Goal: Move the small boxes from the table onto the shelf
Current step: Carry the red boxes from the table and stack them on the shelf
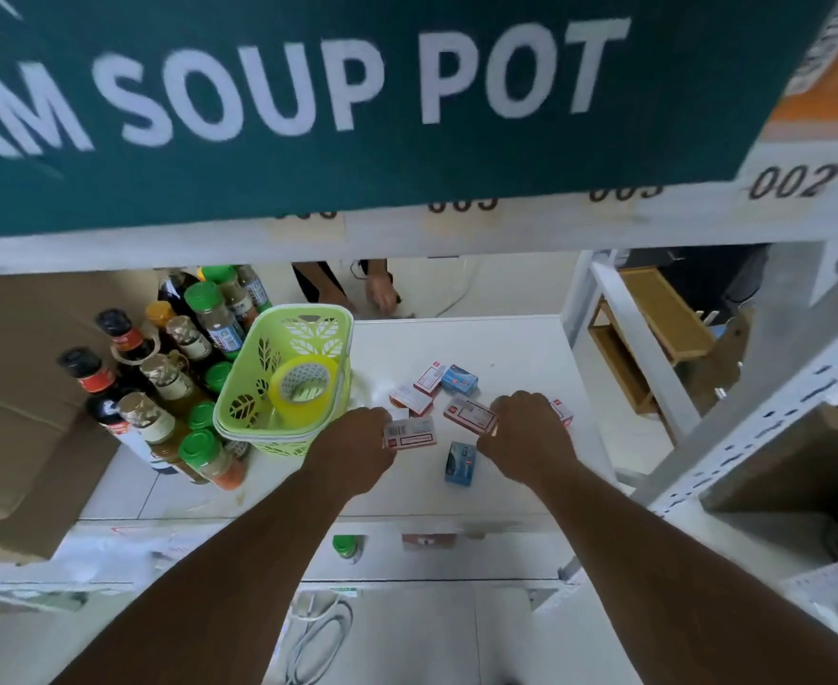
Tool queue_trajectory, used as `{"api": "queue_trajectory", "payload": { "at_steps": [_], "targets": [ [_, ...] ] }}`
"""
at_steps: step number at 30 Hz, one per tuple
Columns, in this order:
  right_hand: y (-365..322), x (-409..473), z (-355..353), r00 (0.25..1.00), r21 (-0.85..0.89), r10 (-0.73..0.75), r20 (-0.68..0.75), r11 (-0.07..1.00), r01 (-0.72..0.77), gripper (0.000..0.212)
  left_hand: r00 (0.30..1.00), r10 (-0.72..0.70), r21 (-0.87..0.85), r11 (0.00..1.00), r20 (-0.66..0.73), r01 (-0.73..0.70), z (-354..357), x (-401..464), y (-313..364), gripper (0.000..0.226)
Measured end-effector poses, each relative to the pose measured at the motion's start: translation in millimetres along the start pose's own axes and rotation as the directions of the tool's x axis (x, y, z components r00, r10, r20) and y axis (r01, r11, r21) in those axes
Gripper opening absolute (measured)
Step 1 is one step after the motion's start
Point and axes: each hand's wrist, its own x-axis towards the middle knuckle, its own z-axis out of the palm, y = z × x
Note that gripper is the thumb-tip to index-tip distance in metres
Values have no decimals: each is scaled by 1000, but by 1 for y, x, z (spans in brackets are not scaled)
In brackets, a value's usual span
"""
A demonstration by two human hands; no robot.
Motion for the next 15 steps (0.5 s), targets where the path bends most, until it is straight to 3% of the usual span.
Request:
{"api": "queue_trajectory", "payload": {
  "at_steps": [5, 11, 15],
  "targets": [
    [11, -41, -28, 997, 31, 55, -49, 998, -53, 42, 997, 73, 0, 997, 12, -73, -22, -7, 11, 33],
    [20, -114, -53, 980, 13, 163, -113, 987, -162, 38, 954, 294, -1, 956, 57, -294, -39, -24, 38, 30],
    [28, -164, -66, 949, 14, 265, -170, 964, -267, 33, 900, 424, 6, 904, 99, -427, -42, -41, 63, 45]
  ]
}}
